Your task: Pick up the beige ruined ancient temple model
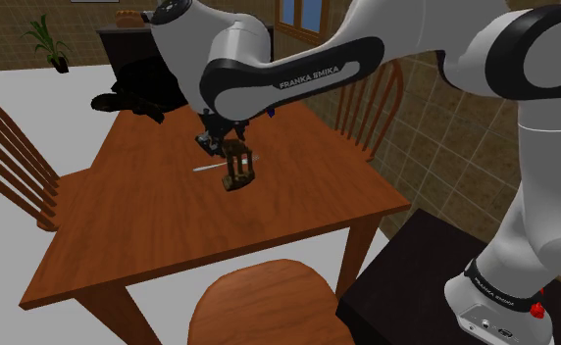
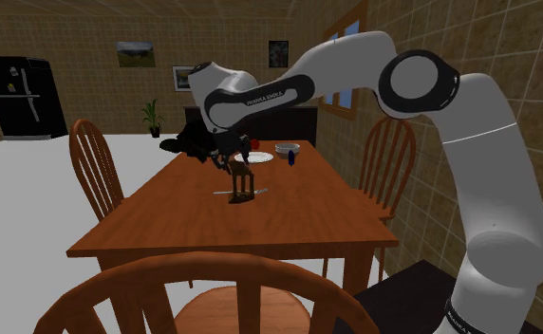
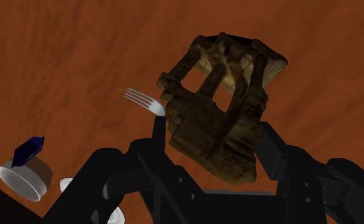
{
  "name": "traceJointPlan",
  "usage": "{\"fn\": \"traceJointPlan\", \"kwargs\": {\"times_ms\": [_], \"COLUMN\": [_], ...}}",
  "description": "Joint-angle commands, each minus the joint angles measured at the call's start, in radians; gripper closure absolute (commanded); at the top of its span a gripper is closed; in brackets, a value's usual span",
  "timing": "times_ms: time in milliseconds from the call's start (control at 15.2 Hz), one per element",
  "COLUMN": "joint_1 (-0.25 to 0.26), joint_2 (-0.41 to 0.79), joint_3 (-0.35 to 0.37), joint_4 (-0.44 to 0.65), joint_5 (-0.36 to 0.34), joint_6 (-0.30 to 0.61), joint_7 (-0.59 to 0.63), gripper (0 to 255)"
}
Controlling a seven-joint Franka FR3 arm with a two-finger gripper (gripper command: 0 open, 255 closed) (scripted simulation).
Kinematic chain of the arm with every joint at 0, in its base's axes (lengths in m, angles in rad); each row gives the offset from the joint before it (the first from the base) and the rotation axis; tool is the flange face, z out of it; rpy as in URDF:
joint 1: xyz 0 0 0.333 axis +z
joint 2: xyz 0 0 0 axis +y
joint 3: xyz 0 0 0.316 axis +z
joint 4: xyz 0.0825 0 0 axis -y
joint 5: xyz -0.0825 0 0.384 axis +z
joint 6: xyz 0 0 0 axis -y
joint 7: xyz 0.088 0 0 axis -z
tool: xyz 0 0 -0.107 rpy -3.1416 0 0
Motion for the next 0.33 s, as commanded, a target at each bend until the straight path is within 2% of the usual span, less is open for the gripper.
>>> {"fn": "traceJointPlan", "kwargs": {"times_ms": [0,264], "joint_1": [0.003,0.008], "joint_2": [-0.003,-0.003], "joint_3": [0.001,0.002], "joint_4": [0.024,0.051], "joint_5": [0.003,0.006], "joint_6": [-0.023,-0.048], "joint_7": [-0.011,-0.023], "gripper": [255,255]}}
